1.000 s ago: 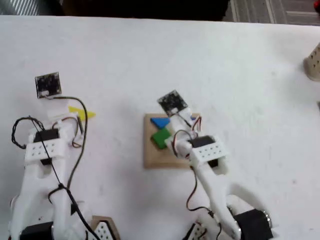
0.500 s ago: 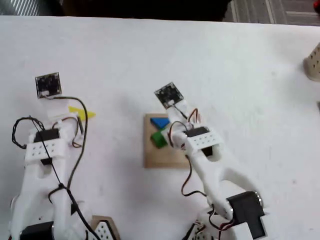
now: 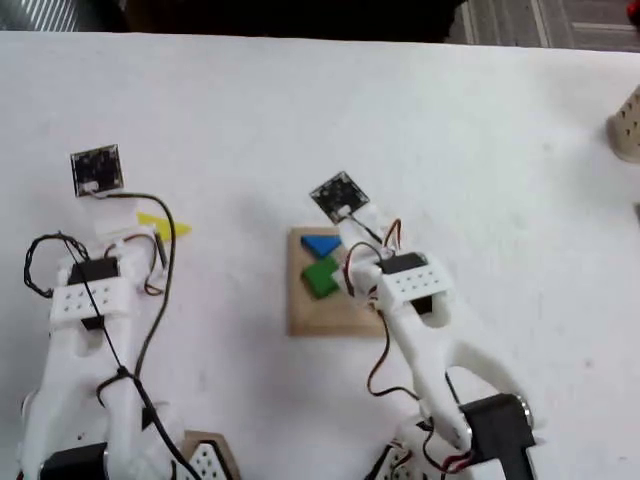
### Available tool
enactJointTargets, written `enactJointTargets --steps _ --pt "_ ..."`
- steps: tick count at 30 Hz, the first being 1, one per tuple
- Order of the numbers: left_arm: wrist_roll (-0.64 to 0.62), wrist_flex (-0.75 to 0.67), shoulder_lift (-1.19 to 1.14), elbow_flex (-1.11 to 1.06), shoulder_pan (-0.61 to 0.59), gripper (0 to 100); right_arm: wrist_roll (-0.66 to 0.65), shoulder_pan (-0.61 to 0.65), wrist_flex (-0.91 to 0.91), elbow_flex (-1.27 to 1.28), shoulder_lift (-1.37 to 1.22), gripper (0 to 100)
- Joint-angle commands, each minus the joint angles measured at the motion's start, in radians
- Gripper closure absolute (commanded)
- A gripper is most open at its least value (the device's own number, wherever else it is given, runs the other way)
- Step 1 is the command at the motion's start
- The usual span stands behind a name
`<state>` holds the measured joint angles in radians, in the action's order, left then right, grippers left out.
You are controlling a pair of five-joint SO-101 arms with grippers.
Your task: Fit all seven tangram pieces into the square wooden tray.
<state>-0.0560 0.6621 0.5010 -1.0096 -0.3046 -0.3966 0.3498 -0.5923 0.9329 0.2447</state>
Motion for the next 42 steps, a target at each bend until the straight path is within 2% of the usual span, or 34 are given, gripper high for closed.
enactJointTargets --steps 1,9,13,20,35,39,42 --pt "-0.006 -0.017 0.039 0.008 -0.008 98 -0.008 -0.013 -0.001 0.017 0.090 97.9" --pt "-0.006 -0.017 0.039 0.009 -0.007 98 0.060 -0.002 0.128 0.021 0.104 97.9" --pt "-0.006 -0.017 0.039 0.008 -0.007 98 0.049 0.035 0.168 0.002 -0.012 97.9" --pt "-0.006 -0.017 0.039 0.008 -0.008 98 0.006 0.005 0.022 -0.132 -0.125 97.9" --pt "-0.006 -0.017 0.039 0.008 -0.007 98 0.015 0.002 0.024 0.029 0.116 97.9" --pt "-0.006 -0.017 0.039 0.009 -0.007 98 0.015 0.015 0.024 0.084 0.186 97.9" --pt "-0.006 -0.017 0.039 0.009 -0.007 98 0.017 0.070 0.016 0.123 0.231 97.9"
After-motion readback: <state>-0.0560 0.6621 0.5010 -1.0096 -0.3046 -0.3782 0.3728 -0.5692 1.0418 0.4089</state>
